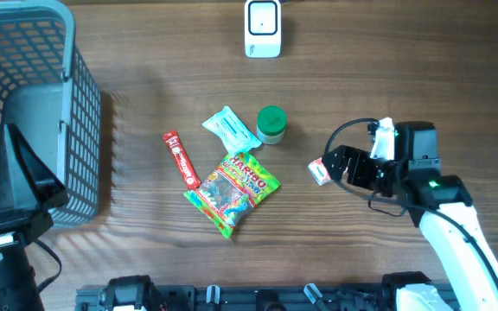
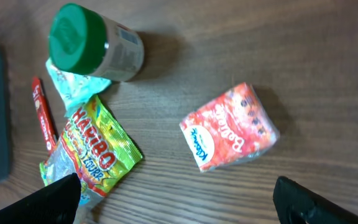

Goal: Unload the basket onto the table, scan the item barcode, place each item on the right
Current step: 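Grasp the red-white box on the table with the right gripper, then carry the box with the right gripper up to the white scanner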

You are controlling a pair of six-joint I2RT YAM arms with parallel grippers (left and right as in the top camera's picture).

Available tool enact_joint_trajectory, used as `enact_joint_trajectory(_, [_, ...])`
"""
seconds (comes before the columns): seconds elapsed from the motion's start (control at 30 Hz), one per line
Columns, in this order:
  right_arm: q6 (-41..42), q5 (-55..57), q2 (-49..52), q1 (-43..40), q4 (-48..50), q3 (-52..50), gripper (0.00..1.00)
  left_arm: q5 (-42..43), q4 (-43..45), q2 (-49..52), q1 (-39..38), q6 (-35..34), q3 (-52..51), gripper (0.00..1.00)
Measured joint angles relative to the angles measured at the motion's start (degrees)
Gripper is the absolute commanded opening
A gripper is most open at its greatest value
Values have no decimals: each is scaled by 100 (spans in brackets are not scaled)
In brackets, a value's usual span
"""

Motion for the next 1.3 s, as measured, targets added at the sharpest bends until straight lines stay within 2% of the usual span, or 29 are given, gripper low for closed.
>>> enact_joint_trajectory(0.17, [1611, -11, 542, 0, -205, 4, 99, 0, 0, 0, 0, 0, 0, 100])
enact_joint_trajectory(0.2, [1965, -26, 614, 0, -205, 4, 89, 0, 2, 0, 0, -2, 0, 100])
enact_joint_trajectory(0.27, [2391, -153, 730, 2, -153, 4, 76, 0, 0, 0, 0, -2, 0, 100])
enact_joint_trajectory(0.3, [2542, -201, 796, 26, -184, 4, 64, 0, 0, 0, 0, 0, 0, 100])
enact_joint_trajectory(0.33, [2756, -201, 861, 61, -278, 9, 61, 0, 0, 0, 0, -2, 0, 100])
enact_joint_trajectory(0.47, [3613, 66, 1172, 282, -422, 11, 59, 0, 4, 0, 0, -2, 0, 100])
enact_joint_trajectory(0.57, [4002, 273, 1580, 446, -170, 11, 59, 0, 24, 0, 0, -2, 0, 100])
enact_joint_trajectory(0.77, [4175, 562, 2131, 461, 695, 11, 58, 0, 26, 0, 0, 0, 0, 100])
enact_joint_trajectory(0.8, [4188, 595, 2164, 461, 754, 11, 50, 0, 24, 0, 0, 0, 0, 100])
enact_joint_trajectory(0.9, [4186, 654, 2203, 461, 890, 11, 7, 0, 24, 0, 0, 0, 0, 100])
enact_joint_trajectory(1.13, [3987, 684, 2201, 461, 811, 22, 4, 0, 24, 0, 0, 0, 0, 100])
enact_joint_trajectory(1.2, [3615, 601, 2201, 461, 968, 20, 4, 0, 24, 0, 0, 0, 0, 100])
enact_joint_trajectory(1.3, [2527, -31, 2105, 461, 1556, 9, 4, 0, 24, 0, 0, 0, 0, 100])
